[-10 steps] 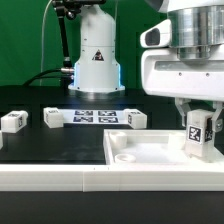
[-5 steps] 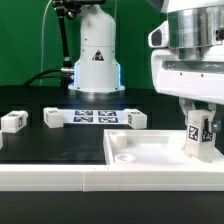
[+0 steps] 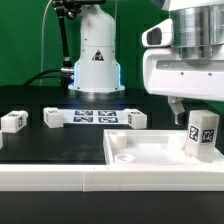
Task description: Assemble one leg
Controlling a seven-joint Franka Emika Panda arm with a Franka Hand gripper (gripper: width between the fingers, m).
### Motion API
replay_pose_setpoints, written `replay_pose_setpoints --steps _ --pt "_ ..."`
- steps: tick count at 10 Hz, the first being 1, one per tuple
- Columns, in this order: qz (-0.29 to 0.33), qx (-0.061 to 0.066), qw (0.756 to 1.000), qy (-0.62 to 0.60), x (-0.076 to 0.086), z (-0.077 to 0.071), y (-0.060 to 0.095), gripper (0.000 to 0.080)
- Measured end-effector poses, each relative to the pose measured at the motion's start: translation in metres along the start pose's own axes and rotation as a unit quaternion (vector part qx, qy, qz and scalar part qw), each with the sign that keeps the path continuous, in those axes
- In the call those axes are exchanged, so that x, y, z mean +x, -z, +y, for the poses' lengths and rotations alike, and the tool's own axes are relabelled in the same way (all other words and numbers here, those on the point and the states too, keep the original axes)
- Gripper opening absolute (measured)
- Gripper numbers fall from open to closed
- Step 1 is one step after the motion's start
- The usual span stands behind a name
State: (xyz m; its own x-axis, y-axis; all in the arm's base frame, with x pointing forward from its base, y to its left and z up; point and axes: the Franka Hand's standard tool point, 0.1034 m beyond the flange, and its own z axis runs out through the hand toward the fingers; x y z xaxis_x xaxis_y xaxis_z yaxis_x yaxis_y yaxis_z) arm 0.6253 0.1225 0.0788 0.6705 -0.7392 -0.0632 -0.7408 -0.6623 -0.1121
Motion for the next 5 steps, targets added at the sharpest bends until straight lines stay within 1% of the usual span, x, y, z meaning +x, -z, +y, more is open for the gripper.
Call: replay_pose_setpoints --steps 1,3,4,5 --pt "-0.002 -0.004 0.998 0.062 -0.0011 -0.0008 0.0004 0.0647" --pt "-0.002 -0.027 0.986 0.166 -0.0063 -0.0029 0.0017 0.0648" --pt "0.002 -0.034 0.973 0.228 -0.0058 -0.0023 0.0015 0.0648" --pt "0.004 -0.037 0.961 0.273 -0.0047 -0.0017 0.0014 0.0648"
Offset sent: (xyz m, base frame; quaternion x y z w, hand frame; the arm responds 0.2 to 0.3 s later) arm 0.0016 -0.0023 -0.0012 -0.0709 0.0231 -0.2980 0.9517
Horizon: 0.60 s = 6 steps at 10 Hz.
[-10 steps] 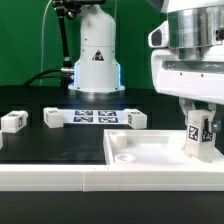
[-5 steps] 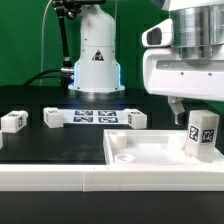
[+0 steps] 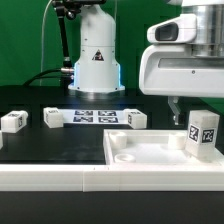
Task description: Assemble one leg
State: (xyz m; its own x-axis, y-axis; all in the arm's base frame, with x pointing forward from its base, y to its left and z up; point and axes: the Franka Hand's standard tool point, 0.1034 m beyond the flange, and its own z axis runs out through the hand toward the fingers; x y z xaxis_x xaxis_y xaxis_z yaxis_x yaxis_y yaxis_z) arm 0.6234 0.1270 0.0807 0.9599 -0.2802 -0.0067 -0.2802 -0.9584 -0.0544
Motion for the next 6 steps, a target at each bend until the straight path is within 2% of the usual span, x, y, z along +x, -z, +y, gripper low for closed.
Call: replay_pose_setpoints --steps 5,6 --pt "0.025 0.002 0.990 0.141 0.0042 0.0008 -0.0008 0.0648" --pt "0.026 0.003 0.987 0.158 0.0054 0.0033 -0.0011 0.0626"
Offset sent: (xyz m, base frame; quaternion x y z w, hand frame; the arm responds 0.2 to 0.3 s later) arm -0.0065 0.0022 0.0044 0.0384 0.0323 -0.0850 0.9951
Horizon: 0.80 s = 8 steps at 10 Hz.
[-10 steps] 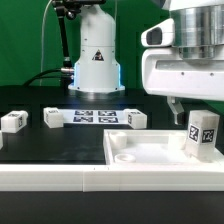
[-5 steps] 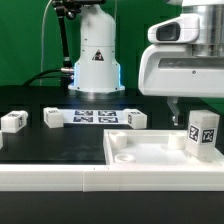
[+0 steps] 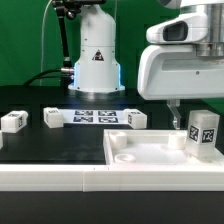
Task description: Assemble one leg
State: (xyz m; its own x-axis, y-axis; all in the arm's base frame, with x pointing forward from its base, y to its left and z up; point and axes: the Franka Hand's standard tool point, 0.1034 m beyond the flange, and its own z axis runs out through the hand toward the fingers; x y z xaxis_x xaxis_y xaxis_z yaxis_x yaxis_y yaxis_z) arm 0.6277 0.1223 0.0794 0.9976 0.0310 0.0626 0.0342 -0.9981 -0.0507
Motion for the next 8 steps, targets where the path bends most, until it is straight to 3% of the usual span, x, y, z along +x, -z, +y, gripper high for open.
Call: replay_pose_setpoints --steps 1,2,3,4,6,8 --pt "0.000 0.000 1.000 0.000 -0.0001 -0.0001 -0.0001 0.0626" --pt "0.000 0.000 1.000 0.000 -0.0001 -0.0001 -0.0001 0.0421" --pt "0.000 0.000 1.000 0.000 -0.0001 -0.0001 -0.0002 0.0421" --pt "0.000 -0.001 1.000 0.000 0.0001 0.0013 -0.0001 0.0291" --pt "0.000 -0.001 1.000 -0.011 0.0001 0.0017 -0.0002 0.0291" --pt "-0.001 0.013 0.994 -0.105 0.0007 0.0055 -0.0004 0.0291"
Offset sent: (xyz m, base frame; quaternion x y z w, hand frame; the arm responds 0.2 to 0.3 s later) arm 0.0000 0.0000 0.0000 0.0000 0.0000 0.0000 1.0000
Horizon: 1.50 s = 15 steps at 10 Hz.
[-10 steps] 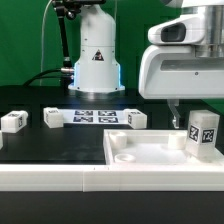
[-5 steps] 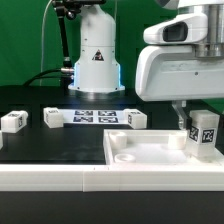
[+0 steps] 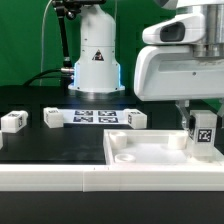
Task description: Assemble one leg
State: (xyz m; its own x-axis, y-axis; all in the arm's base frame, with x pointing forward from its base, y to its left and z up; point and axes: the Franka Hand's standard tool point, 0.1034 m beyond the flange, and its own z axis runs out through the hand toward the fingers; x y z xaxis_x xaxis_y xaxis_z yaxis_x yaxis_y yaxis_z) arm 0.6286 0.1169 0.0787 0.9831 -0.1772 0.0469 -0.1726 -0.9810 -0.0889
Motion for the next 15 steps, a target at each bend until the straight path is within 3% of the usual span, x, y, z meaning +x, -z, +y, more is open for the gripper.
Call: replay_pose_setpoints --steps 2,4,9,11,12,14,15 --pt "0.011 0.011 0.993 -0.115 0.0000 0.0031 -0.0009 0.0291" --pt "0.020 0.018 0.971 -0.236 0.0009 0.0061 -0.0016 0.0292" --pt "0.015 0.009 0.891 -0.453 -0.0044 0.0017 -0.0032 0.0294" --pt "0.013 0.011 0.875 -0.484 -0.0051 0.0009 -0.0033 0.0294" --pt "0.012 0.012 0.869 -0.495 -0.0051 0.0009 -0.0033 0.0294" --pt "0.012 0.011 0.884 -0.467 -0.0051 0.0006 -0.0037 0.0294" --pt "0.012 0.011 0.898 -0.439 -0.0038 0.0001 -0.0023 0.0519"
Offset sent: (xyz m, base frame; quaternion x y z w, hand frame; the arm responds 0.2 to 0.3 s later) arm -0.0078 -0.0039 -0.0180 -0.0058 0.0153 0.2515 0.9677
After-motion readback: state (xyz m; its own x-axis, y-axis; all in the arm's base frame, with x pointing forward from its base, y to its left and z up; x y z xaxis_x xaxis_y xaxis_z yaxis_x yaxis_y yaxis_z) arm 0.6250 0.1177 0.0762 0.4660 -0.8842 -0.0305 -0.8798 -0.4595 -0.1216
